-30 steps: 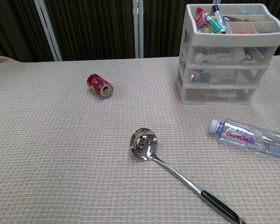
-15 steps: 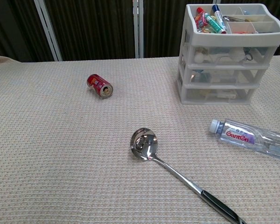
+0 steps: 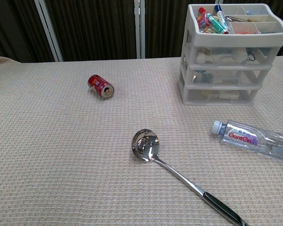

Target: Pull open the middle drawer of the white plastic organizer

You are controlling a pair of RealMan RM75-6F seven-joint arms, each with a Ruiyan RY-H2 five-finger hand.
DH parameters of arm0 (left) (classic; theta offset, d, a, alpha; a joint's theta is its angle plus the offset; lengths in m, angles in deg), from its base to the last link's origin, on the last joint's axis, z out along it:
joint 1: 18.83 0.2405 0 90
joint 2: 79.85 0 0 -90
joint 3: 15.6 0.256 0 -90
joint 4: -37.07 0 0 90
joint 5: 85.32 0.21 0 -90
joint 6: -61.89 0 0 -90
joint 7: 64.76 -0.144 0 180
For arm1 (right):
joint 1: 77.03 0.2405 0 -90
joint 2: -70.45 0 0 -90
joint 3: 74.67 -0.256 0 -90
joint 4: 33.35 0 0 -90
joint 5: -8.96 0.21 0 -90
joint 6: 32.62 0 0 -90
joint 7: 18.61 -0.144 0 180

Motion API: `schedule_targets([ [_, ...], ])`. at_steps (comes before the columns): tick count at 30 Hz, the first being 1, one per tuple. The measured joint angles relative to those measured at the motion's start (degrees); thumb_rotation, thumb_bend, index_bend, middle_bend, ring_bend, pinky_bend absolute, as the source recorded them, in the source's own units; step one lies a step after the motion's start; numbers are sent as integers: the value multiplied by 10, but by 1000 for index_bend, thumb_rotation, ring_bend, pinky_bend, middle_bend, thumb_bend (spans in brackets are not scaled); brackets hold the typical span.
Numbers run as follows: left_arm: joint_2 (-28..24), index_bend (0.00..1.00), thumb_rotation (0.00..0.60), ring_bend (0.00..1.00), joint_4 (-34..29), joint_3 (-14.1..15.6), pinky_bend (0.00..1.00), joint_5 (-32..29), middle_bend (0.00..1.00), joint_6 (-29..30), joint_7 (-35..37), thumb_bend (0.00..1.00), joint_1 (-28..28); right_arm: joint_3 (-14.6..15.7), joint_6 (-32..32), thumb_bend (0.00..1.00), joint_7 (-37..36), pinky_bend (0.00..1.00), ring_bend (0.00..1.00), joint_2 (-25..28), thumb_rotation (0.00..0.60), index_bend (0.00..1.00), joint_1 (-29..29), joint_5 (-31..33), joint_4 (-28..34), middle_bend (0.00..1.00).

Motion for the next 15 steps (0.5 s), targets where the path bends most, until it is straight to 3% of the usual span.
schedule_targets([
  [8, -6, 0, 600, 0, -1, 1, 0, 2, 0, 7, 17, 51, 5, -26, -78, 160, -31, 774, 917, -25, 600, 0, 43, 66, 72, 876],
  [15, -10, 0, 600, 0, 3, -1, 0, 1, 0, 5, 36, 51, 4, -61, -159, 174, -93, 774, 917, -50, 600, 0, 82, 177, 119, 876],
])
